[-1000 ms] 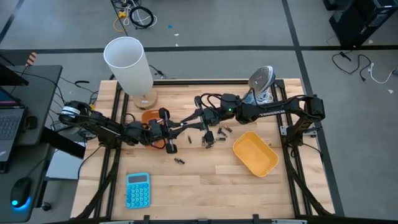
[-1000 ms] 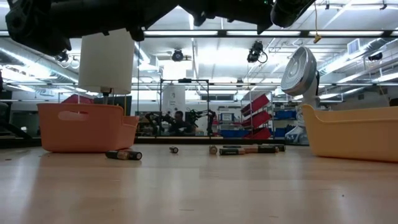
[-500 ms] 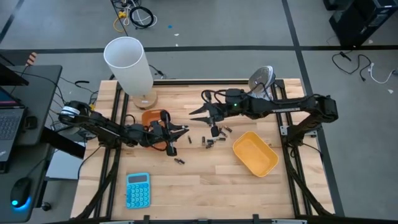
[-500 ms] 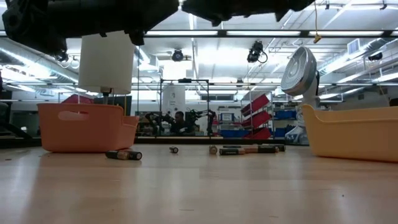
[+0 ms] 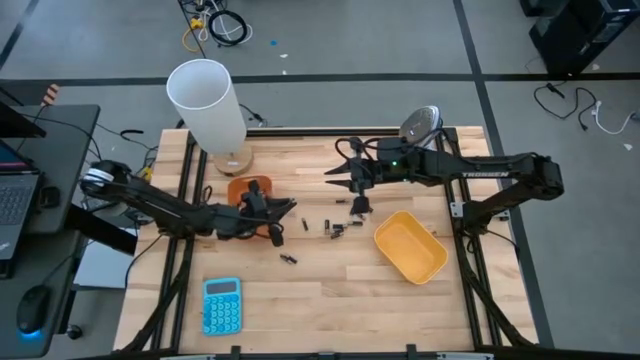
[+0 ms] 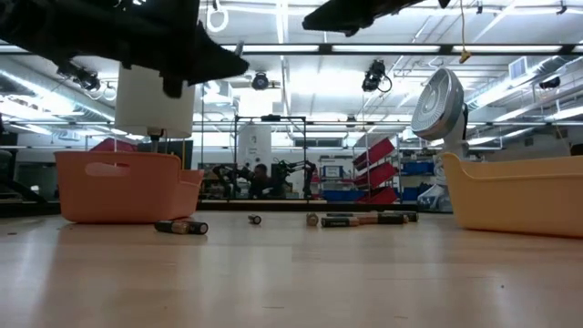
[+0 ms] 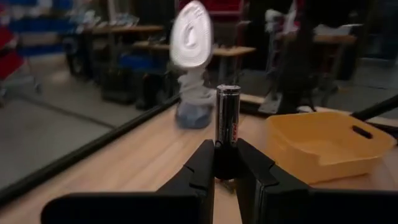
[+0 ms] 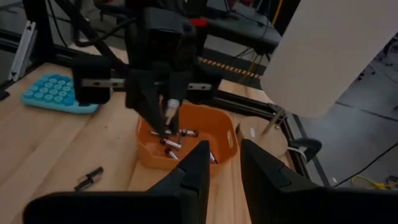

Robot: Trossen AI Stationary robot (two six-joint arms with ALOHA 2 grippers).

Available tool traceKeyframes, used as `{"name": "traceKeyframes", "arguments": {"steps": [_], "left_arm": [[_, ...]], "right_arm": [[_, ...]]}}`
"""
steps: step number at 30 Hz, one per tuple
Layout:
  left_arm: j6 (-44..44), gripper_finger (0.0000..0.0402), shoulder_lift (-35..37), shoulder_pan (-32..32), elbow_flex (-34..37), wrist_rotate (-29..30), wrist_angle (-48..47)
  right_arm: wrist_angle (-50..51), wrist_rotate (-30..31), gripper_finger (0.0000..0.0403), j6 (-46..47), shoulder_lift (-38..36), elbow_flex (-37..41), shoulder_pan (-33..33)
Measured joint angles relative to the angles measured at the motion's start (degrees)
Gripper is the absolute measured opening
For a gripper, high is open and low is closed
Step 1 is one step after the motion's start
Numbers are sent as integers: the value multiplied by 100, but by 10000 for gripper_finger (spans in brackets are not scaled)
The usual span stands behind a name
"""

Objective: Sort batteries
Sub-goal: Put the silver battery into the orange bin

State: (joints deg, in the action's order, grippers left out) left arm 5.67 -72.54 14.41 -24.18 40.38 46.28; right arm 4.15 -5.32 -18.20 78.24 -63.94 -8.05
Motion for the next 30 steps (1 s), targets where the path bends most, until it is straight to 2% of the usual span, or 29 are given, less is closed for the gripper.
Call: {"name": "traceKeyframes", "arguments": {"steps": [6,9,16,20,25,30], "left_arm": [[985,37,685,-2,-8,150,-1199],[1435,37,950,-2,-122,152,-2163],[3195,37,1120,-2,-1169,-209,-6044],[3986,37,1109,-2,-1644,-470,-7639],[4469,37,1109,-45,-1768,-1178,-8720],[4856,37,1107,-91,-1768,-1750,-9264]], "right_arm": [[36,0,75,4,30,0,2],[44,0,75,4,34,0,2],[61,0,72,4,34,0,2],[64,0,73,4,34,0,2],[75,35,71,13,34,0,2],[73,37,72,17,34,0,2]]}}
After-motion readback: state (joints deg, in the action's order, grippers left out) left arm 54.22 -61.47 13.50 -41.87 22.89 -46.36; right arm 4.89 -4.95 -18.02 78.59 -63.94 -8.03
